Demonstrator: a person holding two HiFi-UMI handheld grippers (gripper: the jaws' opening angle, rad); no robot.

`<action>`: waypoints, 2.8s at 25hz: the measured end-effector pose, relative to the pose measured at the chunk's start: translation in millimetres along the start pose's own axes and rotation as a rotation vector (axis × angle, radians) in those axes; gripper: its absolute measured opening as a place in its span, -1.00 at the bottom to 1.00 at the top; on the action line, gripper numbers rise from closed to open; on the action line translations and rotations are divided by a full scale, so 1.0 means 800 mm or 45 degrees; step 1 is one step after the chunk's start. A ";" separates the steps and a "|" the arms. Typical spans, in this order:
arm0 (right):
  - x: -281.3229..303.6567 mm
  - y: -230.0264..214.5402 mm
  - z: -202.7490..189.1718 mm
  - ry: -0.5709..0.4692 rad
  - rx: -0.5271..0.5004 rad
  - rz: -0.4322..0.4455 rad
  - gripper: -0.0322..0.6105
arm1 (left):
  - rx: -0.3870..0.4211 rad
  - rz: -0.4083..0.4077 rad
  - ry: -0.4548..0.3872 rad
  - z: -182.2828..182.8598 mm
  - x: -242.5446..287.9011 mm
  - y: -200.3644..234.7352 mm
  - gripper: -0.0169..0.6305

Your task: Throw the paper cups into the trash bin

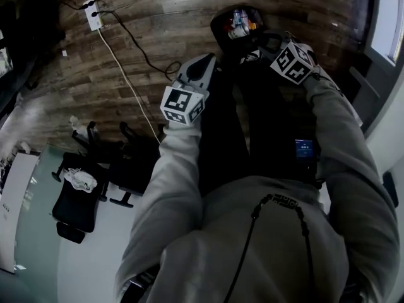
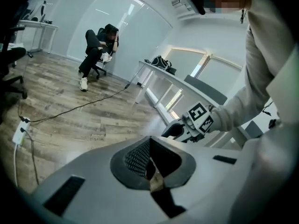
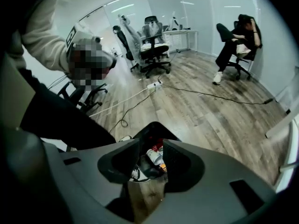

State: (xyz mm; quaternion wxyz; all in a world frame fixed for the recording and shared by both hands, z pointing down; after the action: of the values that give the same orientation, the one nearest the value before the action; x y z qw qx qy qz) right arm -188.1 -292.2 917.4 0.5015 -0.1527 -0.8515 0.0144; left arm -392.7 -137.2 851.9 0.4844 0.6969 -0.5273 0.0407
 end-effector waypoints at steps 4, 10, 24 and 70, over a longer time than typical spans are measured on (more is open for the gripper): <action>-0.108 0.003 0.039 -0.036 0.051 -0.102 -0.57 | 0.006 0.015 -0.012 0.043 -0.065 -0.068 -0.96; -0.251 0.052 0.106 -0.123 0.280 -0.204 -0.83 | 0.025 -0.003 -0.028 0.101 -0.172 -0.157 -0.96; -0.391 0.136 0.171 -0.298 0.373 -0.264 -0.84 | 0.127 -0.004 -0.095 0.148 -0.253 -0.225 -0.96; -0.741 0.202 0.483 -1.135 -0.206 -0.731 -0.84 | 0.877 -0.271 -0.733 0.478 -0.459 -0.467 -0.96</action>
State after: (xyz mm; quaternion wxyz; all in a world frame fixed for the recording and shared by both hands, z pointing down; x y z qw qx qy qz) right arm -212.7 -251.1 193.0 0.0616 0.0693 -0.9877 -0.1256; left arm -438.7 -165.9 206.1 0.0598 0.8506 -0.5215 -0.0315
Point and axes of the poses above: the fingertips, and each gripper's own axes: x forward along the fingers, y to its left, z out of its top, the point moved 10 cm from there along -x, backward along the fingers, and after that the axes turned 10 degrees about -x, right-handed, at the moved point
